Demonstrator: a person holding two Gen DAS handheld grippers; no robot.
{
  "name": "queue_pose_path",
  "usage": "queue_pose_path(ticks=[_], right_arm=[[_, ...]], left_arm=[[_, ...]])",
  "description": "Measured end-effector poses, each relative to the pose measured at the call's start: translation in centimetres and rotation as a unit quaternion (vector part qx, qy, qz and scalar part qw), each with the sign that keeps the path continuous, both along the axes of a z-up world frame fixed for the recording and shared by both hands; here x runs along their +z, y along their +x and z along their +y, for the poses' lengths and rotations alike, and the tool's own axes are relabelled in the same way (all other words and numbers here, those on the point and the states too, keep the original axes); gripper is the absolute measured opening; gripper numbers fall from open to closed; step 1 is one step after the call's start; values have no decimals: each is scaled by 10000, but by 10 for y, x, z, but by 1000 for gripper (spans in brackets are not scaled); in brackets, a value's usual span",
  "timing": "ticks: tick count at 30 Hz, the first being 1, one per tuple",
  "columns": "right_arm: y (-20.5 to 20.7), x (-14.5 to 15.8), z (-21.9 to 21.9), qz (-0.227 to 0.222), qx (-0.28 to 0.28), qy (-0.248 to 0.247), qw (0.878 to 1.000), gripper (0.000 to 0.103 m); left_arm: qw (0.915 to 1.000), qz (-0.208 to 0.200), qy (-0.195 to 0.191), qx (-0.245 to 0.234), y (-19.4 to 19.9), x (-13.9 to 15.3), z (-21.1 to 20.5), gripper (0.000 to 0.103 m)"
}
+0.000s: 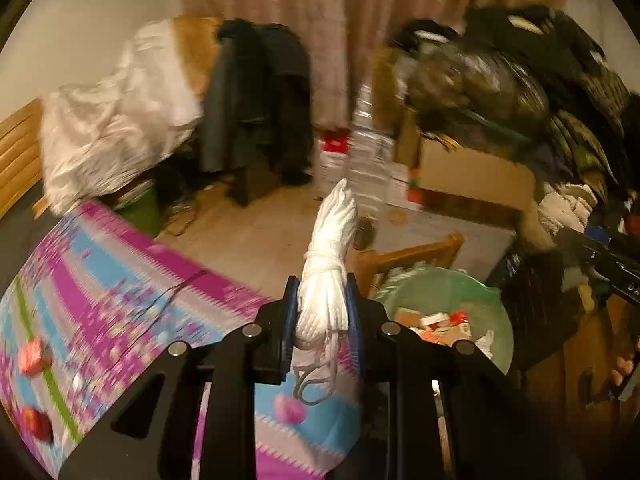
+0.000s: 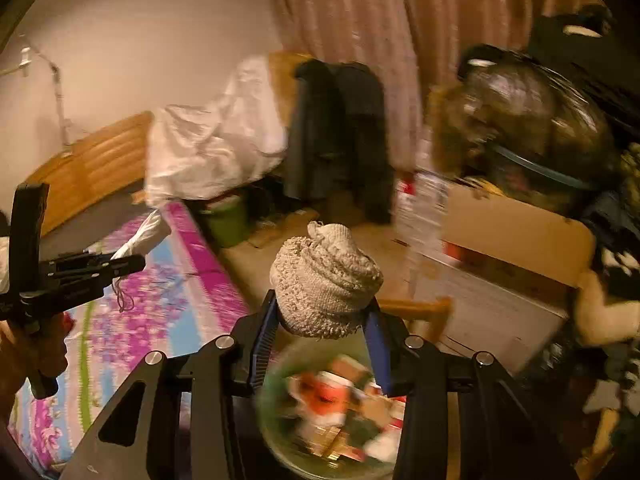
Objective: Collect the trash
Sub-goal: 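Carry the white rope and beige knitted item over the wastebasket, then open both tools to drop the rope and knitted item into the wastebasket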
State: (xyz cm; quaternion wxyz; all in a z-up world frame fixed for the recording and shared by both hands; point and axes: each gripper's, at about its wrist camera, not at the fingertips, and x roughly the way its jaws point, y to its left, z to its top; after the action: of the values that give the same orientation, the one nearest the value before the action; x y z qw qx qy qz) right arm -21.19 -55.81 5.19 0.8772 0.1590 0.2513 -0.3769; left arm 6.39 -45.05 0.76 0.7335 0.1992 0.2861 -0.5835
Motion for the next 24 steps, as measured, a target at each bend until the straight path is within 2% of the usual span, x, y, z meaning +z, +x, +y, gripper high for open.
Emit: queue_pose_path(ticks=[4,9,12,16,24], right_arm=[[-31,-14,-17,227,-452,138,9986,43],[-37,-44,-32,694,-779,337,9940,43],[-33,-62,-32,850,-764,519,9921,43],[-28,-80,-33,913,-699,795,9902,43],[-27,-94,-34,923,-689,984,9885,43]], left_arm=[[9980,-217,229,-539,-41,-9,-46,21],[9937,-561,612,-750,-82,-39,-86,21],[9923,-395,856,-799,-95,-59,-95,21],[9893,-396,1096,-882,-109,-79,-100,21],[9888,-387,1154,-865,-112,-83,-102,21]])
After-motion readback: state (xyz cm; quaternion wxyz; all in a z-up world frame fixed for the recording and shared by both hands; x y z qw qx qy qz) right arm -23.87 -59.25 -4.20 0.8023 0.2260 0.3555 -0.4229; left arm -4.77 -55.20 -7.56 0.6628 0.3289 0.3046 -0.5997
